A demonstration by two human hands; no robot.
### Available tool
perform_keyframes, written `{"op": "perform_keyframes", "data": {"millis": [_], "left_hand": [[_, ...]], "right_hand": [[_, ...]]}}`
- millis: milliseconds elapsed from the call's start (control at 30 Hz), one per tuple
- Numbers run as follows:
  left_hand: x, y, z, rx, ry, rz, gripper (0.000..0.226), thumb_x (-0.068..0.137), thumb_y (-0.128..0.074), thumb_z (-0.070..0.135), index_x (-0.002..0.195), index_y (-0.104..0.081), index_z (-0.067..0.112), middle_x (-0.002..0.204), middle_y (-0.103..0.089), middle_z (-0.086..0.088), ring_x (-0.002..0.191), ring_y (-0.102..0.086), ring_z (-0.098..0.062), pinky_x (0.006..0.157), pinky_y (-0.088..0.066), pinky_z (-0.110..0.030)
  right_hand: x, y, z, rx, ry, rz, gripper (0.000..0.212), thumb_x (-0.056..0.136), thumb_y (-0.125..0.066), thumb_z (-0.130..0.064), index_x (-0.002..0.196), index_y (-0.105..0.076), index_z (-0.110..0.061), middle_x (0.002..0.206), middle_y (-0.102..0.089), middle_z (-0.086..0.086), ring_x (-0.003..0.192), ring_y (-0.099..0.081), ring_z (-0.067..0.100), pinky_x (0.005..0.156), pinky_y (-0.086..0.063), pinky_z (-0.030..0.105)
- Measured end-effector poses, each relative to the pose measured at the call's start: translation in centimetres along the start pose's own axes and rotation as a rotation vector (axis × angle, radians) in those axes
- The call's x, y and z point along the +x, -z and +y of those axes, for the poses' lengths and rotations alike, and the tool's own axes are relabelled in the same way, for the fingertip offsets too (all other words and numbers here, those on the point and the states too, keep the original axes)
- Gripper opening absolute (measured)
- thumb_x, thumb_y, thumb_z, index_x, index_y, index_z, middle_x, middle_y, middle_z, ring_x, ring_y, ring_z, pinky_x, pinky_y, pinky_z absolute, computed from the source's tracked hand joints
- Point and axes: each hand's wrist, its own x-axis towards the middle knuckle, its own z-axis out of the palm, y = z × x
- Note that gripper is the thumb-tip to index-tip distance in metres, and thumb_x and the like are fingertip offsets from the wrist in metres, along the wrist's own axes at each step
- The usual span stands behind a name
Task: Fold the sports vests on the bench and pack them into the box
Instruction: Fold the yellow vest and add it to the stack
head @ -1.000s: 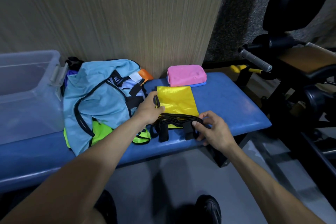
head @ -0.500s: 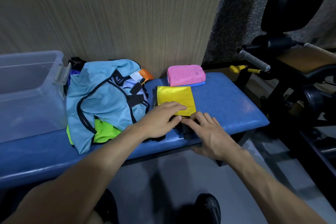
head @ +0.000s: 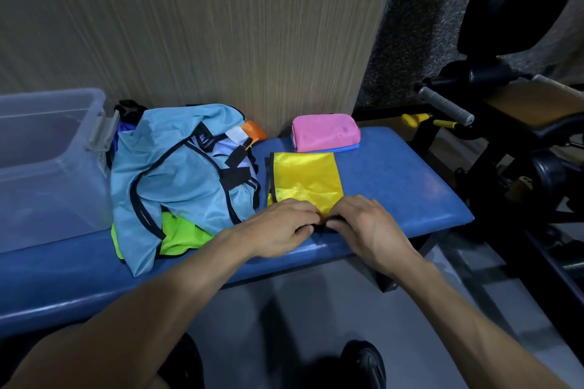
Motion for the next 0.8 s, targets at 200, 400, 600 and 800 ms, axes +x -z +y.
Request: {"op": "perform_keyframes", "data": {"millis": [200,400,600,800], "left_hand": [[0.4,0.4,-0.4,-0.046,0.023,-0.002,0.033,0.105,-0.047,0.028,0.133,-0.064,0.025,0.136,-0.059,0.011,0.126,-0.051,-0.015,0.109,-0.040,-0.039],[0.3,0.4,-0.7,-0.052,0.047,0.019,0.034,0.103,-0.043,0.027,0.130,-0.065,0.028,0.128,-0.064,0.014,0.120,-0.056,-0.012,0.102,-0.046,-0.041],[-0.3,1.4,-0.3,-0.177,0.120,-0.043,0.038,0.107,-0.042,0.020,0.141,-0.058,0.027,0.144,-0.056,0.013,0.128,-0.048,-0.004,0.111,-0.037,-0.028],[-3.6,3.2,-1.5,-0.277,0.290,0.434,0.033,0.096,-0.047,0.004,0.111,-0.067,0.025,0.108,-0.065,0.015,0.101,-0.063,-0.003,0.091,-0.054,-0.036]], "right_hand": [[3.9,-0.5,1.0,0.057,-0.259,-0.186,0.021,0.102,-0.053,-0.032,0.087,-0.057,-0.017,0.090,-0.055,0.002,0.095,-0.053,0.032,0.077,-0.045,0.044],[5.0,-1.2,1.8,0.052,-0.311,-0.203,0.021,0.088,-0.073,-0.030,0.097,-0.056,-0.023,0.099,-0.048,-0.005,0.098,-0.047,0.024,0.084,-0.045,0.043],[4.1,-1.7,1.0,0.069,-0.085,-0.143,0.006,0.091,-0.062,-0.009,0.093,-0.062,-0.015,0.081,-0.056,-0.007,0.086,-0.052,0.023,0.074,-0.046,0.042],[2.0,-2.1,0.8,-0.102,-0.025,-0.025,0.013,0.099,-0.054,-0.020,0.091,-0.064,-0.018,0.081,-0.066,-0.001,0.079,-0.057,0.029,0.070,-0.049,0.043]]}}
